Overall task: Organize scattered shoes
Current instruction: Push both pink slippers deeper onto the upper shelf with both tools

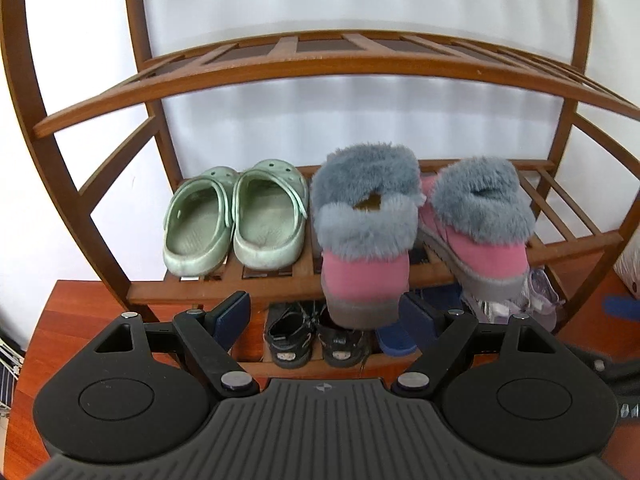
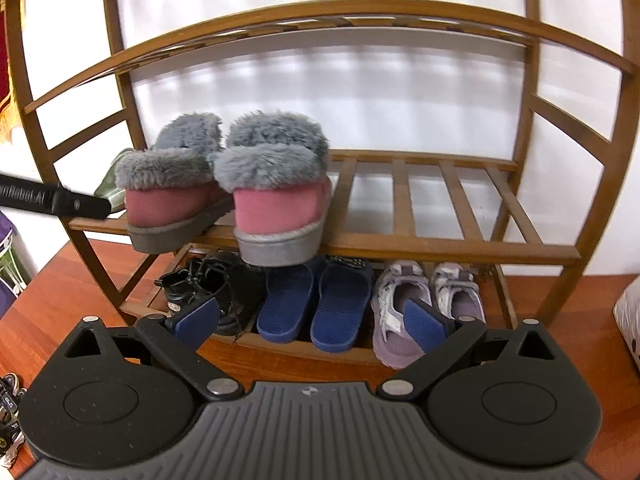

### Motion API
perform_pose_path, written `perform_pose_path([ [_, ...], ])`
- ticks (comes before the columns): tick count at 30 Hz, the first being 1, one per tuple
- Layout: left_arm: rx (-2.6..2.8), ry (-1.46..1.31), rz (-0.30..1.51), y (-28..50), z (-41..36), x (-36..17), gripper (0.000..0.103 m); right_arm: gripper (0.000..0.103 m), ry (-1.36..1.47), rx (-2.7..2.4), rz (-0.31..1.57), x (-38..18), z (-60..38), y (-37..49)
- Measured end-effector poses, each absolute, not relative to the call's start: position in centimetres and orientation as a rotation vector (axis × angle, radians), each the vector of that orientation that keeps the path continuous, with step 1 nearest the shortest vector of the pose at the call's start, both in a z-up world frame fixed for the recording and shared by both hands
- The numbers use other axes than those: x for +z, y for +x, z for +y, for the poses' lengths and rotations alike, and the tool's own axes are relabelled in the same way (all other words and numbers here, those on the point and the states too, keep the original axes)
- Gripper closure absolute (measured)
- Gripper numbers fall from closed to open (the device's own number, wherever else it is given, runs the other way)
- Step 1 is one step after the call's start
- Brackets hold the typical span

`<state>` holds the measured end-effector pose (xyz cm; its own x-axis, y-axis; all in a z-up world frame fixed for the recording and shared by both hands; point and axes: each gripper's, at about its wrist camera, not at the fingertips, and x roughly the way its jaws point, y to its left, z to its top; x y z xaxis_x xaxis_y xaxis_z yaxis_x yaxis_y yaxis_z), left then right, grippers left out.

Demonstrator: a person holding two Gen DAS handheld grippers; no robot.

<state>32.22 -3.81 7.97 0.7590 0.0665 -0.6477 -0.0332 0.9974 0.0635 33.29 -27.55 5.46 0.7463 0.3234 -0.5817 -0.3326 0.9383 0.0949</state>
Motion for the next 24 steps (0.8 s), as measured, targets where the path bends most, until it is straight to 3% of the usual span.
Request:
perform_pose_path([
  [2,0.035,0.041,0.712,31.9,-3.6,7.3,0.024,0.004,-0.027,0.362,0.625,5.6,-27.0,33.6],
  [8,-0.01,0.032,0.732,31.9,-3.6,6.0,0.047,0.018,-0.056,0.364,0.608,6.2,-25.4,34.7],
  [10,-0.03,0.022,0.735,32.2,-3.5,5.5,0.06,0.022,-0.061,0.365,0.606,6.3,-24.9,35.1],
  [13,-0.049,0.011,0.746,32.9,-3.4,4.9,0.068,0.029,-0.075,0.365,0.61,6.3,-24.4,35.8],
  [19,-0.089,0.047,0.774,34.3,-3.5,3.5,0.069,0.042,-0.102,0.365,0.628,5.6,-23.5,37.4],
  [21,-0.093,0.045,0.778,34.8,-3.4,3.2,0.069,0.05,-0.097,0.368,0.642,5.2,-23.4,37.9],
  [24,-0.117,0.041,0.777,35.5,-3.4,2.8,0.071,0.053,-0.074,0.385,0.65,4.9,-23.3,38.5],
])
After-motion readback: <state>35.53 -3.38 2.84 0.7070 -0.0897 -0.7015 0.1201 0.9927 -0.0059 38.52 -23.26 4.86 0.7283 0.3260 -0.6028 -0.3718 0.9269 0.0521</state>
